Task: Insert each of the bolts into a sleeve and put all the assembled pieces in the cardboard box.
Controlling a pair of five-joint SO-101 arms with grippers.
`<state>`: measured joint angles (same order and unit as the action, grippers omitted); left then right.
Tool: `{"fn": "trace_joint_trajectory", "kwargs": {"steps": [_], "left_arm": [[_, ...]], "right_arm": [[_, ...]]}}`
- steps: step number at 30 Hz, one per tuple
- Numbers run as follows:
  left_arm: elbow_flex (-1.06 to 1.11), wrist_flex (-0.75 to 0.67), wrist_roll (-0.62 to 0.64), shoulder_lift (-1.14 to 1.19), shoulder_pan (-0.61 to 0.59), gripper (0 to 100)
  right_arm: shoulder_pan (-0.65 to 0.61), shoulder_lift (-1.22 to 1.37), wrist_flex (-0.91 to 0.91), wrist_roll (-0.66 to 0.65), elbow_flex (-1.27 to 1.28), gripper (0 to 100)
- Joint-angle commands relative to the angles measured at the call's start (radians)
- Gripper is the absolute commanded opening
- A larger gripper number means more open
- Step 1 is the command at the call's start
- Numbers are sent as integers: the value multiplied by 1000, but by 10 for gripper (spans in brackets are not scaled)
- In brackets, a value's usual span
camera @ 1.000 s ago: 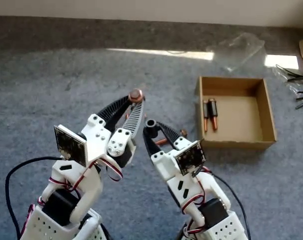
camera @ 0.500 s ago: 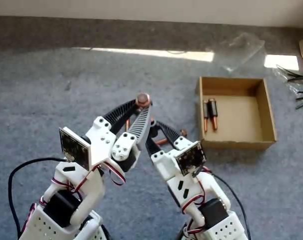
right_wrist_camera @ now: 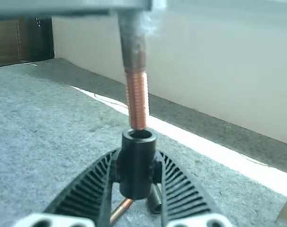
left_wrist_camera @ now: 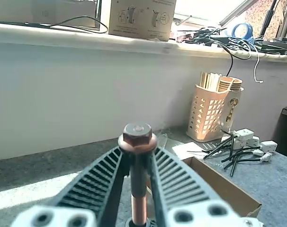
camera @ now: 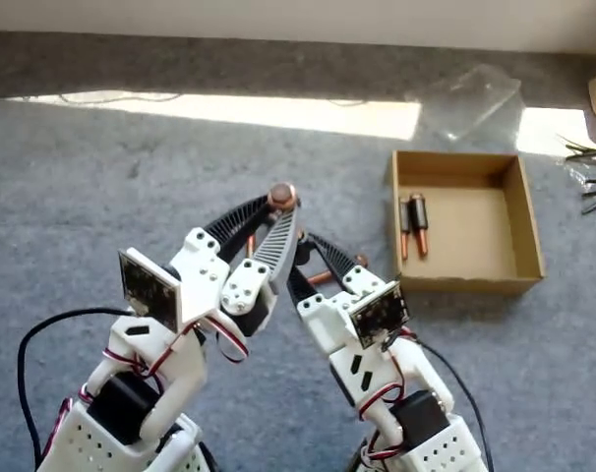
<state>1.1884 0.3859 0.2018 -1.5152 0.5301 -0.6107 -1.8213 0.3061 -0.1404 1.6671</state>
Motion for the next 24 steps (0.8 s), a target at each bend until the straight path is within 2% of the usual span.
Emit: {"fn": "trace_joint_trajectory", "kwargs": {"steps": [1,24], "left_arm": [[-8,-55,5,58,-18,7],[-16,-49,6,91,-38,7]], "right_arm": [[4,-5,-38,-12,120,3],[7,-5,-36,-14,120,3]]}}
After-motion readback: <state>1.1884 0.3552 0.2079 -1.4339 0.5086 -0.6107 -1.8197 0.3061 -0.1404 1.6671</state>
